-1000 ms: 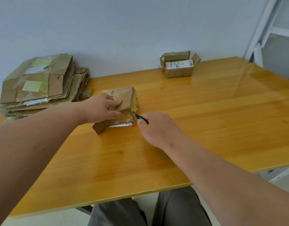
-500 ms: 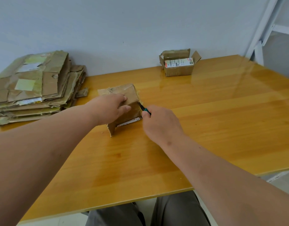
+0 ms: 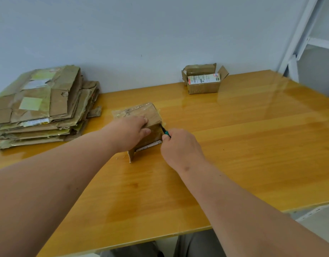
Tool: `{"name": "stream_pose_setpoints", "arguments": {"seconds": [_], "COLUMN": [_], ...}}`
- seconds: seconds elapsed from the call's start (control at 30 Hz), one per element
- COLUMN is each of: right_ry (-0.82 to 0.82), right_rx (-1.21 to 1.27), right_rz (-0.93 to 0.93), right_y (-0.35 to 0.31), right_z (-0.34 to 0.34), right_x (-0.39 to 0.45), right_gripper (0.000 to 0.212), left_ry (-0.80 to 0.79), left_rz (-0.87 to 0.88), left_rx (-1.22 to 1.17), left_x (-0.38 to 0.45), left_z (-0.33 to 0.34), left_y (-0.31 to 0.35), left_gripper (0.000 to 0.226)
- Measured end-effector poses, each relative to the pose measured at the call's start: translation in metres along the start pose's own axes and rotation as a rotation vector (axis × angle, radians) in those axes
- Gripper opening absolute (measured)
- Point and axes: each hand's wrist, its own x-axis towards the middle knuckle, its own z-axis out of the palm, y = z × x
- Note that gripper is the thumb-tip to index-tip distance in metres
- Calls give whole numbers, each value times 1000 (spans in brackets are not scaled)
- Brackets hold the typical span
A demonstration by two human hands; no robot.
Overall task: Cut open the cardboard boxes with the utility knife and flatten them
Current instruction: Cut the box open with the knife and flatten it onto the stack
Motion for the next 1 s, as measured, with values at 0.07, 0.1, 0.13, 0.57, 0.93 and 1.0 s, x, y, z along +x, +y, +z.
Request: {"name": "stream_pose_setpoints", "arguments": {"seconds": [0.07,0.1,0.13,0.57,0.93,1.0], "right_ry": [-11,-17,-23,-172,-67,-58], "right_rx": [5,5,6,-169,26,39], "right_rz": [10,16,23,120,-20,-20], "right_y": [0,0,1,4,-1,0], "right_z": [0,0,0,-10,-9,-8], "right_x": [-1,-1,-2,-8,-6,-6], "right_gripper": [28,28,28,25,35,36], "left_ry": [-2,-4,-6,-6,-24,-15], "left_rz": [6,9,10,-18,-16,-18], "left_rx": [3,8,13,-35,-66,-68], "left_x": [0,0,-1,-2,1,1], "left_z": [0,-1,-1,-4,-4,-2], "left_y": [0,0,1,-3,-10,-10], "left_gripper": [47,48,49,52,52,52]}}
